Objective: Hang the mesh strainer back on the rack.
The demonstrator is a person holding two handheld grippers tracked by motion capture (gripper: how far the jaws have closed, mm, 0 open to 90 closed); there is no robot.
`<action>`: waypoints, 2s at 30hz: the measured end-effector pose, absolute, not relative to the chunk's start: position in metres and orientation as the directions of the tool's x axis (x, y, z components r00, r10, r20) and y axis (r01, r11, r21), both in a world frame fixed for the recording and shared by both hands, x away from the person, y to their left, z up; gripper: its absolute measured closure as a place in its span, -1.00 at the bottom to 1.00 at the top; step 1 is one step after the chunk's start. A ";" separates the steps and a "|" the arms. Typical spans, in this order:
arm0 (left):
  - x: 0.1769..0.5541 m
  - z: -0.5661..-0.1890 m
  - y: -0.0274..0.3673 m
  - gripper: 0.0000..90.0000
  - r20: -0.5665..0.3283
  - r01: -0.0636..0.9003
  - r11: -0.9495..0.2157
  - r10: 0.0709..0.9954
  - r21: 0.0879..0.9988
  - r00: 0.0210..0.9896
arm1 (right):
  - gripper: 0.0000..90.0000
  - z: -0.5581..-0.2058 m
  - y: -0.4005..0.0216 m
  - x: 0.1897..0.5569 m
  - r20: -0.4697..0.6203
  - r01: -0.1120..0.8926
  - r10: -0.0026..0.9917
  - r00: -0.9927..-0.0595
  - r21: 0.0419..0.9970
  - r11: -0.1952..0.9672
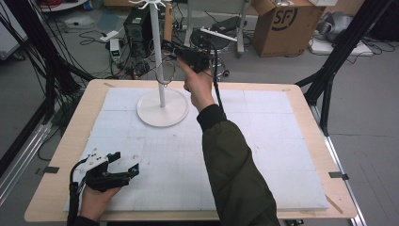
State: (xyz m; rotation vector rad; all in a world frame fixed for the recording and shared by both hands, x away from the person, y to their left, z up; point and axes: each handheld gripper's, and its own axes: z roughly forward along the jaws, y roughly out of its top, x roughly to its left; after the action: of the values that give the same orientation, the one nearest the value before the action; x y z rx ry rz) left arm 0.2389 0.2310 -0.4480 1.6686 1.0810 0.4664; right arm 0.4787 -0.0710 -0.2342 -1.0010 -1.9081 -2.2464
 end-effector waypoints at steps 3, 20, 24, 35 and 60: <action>0.239 -0.448 0.231 -0.79 -0.203 0.425 -0.042 0.832 0.904 0.516 | 0.41 -0.236 -0.071 0.480 0.490 0.423 0.379 -0.785 0.871 -0.250; 0.239 -0.447 0.232 -0.79 -0.201 0.417 -0.042 0.828 0.908 0.523 | -0.26 -0.242 -0.076 0.481 0.520 0.452 0.414 -0.747 0.854 -0.257; 0.238 -0.445 0.233 -0.79 -0.201 0.410 -0.037 0.828 0.911 0.523 | -0.42 -0.245 -0.085 0.475 0.514 0.462 0.434 -0.740 0.857 -0.228; 0.240 -0.440 0.225 -0.79 -0.213 0.403 -0.029 0.812 0.915 0.543 | -0.63 -0.264 -0.138 0.439 0.464 0.422 0.458 -0.758 0.885 -0.197; 0.287 -0.414 0.197 -0.79 -0.197 0.360 -0.044 0.772 0.932 0.605 | -0.62 -0.324 -0.205 0.373 0.375 0.392 0.539 -0.754 0.916 -0.087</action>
State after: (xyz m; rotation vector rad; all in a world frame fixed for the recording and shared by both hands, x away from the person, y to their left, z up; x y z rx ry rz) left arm 0.2870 0.1973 -0.4140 1.6469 0.9540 0.4328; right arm 0.3729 -0.2053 -0.3244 -1.1275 -2.1940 -2.1225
